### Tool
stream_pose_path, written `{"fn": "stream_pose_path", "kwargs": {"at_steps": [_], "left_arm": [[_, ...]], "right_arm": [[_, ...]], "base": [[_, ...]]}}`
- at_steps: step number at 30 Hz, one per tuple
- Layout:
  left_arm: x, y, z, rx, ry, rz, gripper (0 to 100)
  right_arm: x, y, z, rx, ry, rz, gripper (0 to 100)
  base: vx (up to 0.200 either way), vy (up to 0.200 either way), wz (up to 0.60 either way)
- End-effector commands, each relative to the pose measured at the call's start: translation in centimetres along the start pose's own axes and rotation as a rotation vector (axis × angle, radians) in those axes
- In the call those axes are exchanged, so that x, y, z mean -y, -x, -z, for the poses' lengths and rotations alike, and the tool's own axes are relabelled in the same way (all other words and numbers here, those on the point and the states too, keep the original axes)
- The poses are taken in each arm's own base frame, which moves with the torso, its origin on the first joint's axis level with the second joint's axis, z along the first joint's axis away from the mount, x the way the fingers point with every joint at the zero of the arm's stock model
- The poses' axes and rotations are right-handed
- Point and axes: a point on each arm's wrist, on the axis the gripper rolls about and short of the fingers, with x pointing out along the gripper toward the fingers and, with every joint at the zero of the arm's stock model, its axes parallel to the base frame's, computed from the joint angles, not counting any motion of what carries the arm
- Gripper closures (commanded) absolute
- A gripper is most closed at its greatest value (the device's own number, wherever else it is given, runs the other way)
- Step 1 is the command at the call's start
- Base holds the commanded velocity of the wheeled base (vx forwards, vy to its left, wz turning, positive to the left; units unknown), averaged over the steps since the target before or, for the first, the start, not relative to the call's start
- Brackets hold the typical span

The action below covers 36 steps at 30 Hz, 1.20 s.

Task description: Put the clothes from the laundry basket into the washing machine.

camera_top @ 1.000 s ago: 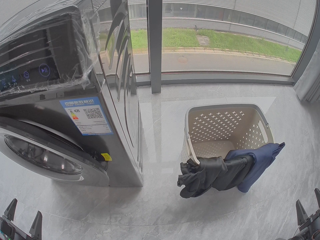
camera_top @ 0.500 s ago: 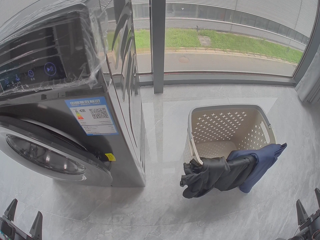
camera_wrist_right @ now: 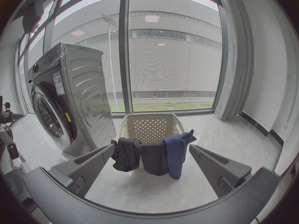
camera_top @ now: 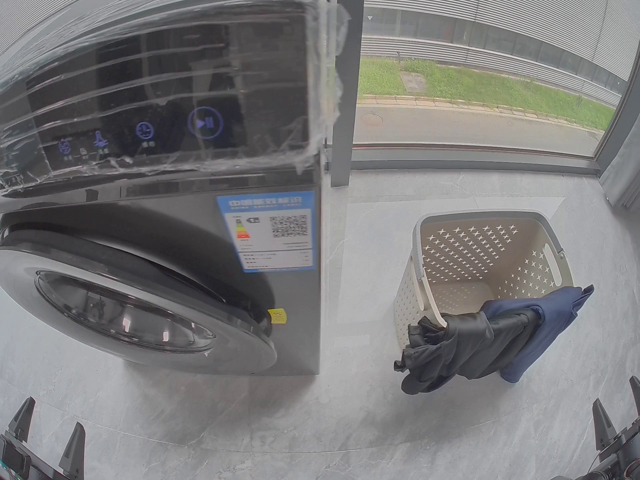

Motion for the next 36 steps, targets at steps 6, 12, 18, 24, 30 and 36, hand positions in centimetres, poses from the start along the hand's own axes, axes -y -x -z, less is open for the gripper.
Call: {"fn": "stream_pose_path", "kwargs": {"at_steps": [6,12,18,24,30,36], "left_arm": [[-0.01,-0.01,0.53,-0.003,0.0,0.001,0],[-0.01,0.0,0.53,-0.002,0.0,0.001,0],[-0.01,-0.01,0.53,-0.003,0.0,0.001,0],[-0.01,-0.01,0.53,-0.003,0.0,0.001,0],[-0.02,-0.01,0.53,-0.003,0.0,-0.001,0],[-0.01,0.0,0.53,-0.002,0.0,0.001,0]], "right_arm": [[0.0,-0.04,0.52,-0.006,0.0,-0.001,0],[0.0,-0.04,0.52,-0.006,0.0,-0.001,0],[0.0,-0.04,0.5,-0.004,0.0,-0.001,0],[0.0,-0.04,0.5,-0.004,0.0,-0.001,0],[0.0,-0.04,0.5,-0.004,0.0,-0.001,0],[0.0,-0.04,0.5,-0.004,0.0,-0.001,0]], "base": [[0.0,0.2,0.0],[0.0,0.2,0.0],[0.0,0.2,0.0],[0.0,0.2,0.0],[0.0,0.0,0.0],[0.0,0.0,0.0]]}}
